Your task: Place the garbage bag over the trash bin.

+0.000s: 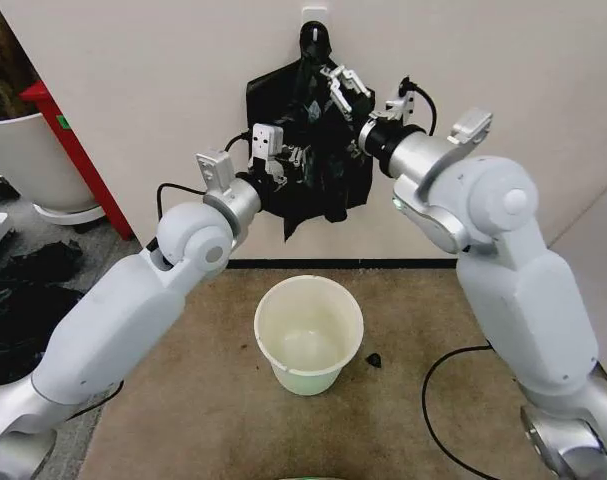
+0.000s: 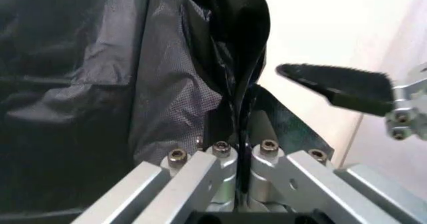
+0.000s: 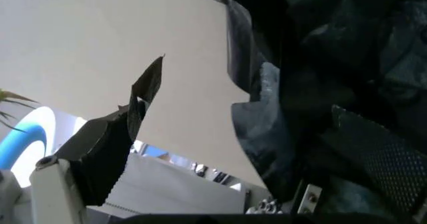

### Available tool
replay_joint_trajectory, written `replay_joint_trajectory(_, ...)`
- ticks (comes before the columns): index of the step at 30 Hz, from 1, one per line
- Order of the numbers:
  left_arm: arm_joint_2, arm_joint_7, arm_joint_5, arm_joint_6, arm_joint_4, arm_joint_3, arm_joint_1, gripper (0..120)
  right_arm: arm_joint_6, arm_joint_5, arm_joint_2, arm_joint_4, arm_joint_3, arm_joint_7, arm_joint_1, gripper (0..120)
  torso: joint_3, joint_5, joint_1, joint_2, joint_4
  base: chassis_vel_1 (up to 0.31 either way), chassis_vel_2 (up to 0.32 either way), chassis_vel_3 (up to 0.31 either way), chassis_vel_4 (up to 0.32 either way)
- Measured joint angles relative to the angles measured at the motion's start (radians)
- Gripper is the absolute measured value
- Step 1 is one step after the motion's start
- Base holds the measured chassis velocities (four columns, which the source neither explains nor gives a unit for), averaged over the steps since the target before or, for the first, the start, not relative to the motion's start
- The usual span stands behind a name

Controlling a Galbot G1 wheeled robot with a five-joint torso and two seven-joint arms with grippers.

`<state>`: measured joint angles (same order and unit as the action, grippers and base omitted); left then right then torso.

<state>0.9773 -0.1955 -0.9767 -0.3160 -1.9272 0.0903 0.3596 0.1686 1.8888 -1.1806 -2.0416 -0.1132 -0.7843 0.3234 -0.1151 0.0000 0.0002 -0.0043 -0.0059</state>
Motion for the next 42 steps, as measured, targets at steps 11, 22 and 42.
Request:
replay_joint_trajectory(11,0.008,0.003,0.011,0.001,0.004,0.003,-0.002,0,-0.001,-0.024,-0.004,0.047,0.019,0.0,-0.026,88,0.0,0.0,0.0,0.0,0.0,0.0,0.0,0.0,0.0)
replay_joint_trajectory(22,0.009,0.006,0.022,0.003,0.005,0.007,-0.002,0,-0.009,-0.025,-0.009,0.069,0.02,0.009,-0.015,48,0.0,0.0001,0.0,0.0,0.0,0.0,0.0,0.0,0.0)
replay_joint_trajectory(42,0.018,0.009,0.027,0.004,0.007,0.005,0.009,0,-0.008,-0.026,-0.002,0.067,0.004,0.058,0.007,0,0.0,0.0001,0.0,0.0,0.0,0.0,0.0,0.0,0.0)
